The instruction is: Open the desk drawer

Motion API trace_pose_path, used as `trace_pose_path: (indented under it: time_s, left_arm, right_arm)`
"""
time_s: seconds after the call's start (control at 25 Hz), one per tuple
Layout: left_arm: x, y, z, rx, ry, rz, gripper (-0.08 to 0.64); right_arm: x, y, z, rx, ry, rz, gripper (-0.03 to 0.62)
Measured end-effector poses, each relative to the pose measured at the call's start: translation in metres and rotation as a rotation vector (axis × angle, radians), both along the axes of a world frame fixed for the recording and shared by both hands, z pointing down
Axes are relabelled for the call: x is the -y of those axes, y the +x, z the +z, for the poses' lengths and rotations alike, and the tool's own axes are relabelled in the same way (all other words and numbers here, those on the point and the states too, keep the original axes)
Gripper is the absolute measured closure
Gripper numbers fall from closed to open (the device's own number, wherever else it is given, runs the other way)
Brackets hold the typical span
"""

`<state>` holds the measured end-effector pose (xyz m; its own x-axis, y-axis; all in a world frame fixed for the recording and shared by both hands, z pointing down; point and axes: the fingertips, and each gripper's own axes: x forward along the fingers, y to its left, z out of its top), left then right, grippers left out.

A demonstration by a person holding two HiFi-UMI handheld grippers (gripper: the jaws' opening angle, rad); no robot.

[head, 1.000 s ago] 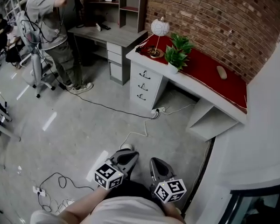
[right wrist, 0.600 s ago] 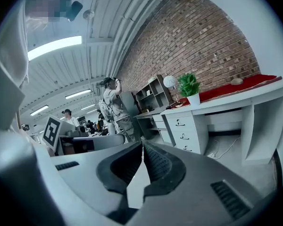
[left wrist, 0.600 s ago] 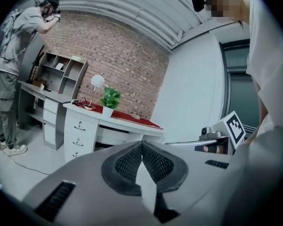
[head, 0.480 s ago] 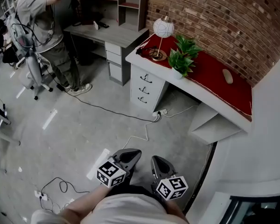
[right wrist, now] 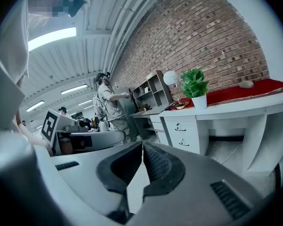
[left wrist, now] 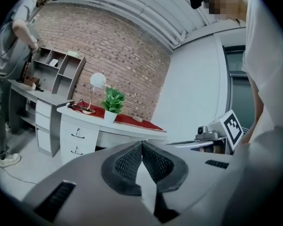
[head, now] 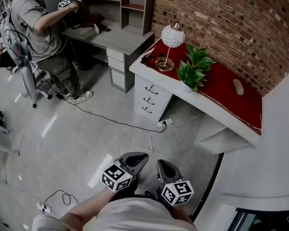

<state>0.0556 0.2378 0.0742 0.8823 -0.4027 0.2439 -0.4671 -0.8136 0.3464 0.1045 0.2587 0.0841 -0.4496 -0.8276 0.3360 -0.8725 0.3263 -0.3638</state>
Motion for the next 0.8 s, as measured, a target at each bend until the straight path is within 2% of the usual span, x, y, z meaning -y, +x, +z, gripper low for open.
trace_pose_path:
  time_s: [0.2,0.8]
  left_arm:
    - [0.033,-0.001,0.000,-0.005,-0.007,0.021,0.551]
    - [0.109,-0.012,0.011,-0.020,-0.014,0.063,0.551]
  right_arm:
    - [0.031,0.003,-0.002,-0.009,-0.003,0.034,0.575]
    - [0.106,-0.014,0.015,-0.025,-0.027,0.058,0.575]
